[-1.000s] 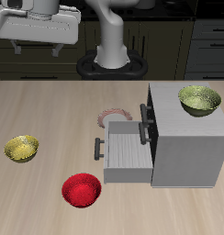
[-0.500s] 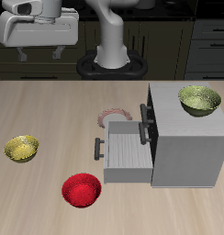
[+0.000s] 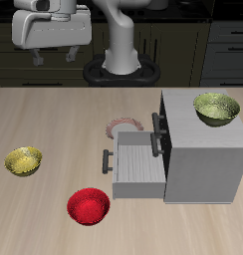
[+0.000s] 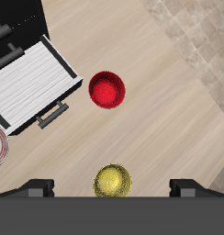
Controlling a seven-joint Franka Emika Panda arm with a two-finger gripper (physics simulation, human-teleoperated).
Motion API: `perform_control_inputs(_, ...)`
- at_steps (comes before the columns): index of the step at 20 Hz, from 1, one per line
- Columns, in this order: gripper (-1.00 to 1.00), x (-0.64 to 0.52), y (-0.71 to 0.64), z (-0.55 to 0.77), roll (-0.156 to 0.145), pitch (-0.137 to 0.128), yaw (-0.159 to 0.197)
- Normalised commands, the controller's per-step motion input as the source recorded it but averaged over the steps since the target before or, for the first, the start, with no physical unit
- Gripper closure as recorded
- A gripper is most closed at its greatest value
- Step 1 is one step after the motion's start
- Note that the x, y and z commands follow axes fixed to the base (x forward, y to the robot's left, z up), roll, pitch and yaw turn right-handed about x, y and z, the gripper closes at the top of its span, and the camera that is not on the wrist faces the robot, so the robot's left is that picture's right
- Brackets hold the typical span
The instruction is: Close the bottom drawer of the white cabinet and place the yellow bowl on the plate
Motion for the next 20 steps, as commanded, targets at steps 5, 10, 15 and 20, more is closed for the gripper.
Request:
perform_control_inputs(5, -1.00, 0.02, 0.14, -0.06, 0.029, -0.036, 0.174)
perform_control_inputs(10, -1.00, 0.04, 0.14, -0.23, 0.031, 0.005, 0.194)
perform_control_inputs(15, -1.00, 0.02, 0.13, -0.40, 0.017, -0.027, 0.386)
perform_control_inputs(20, -1.00, -0.04, 0.13, -0.25, 0.035, 0.026, 0.189)
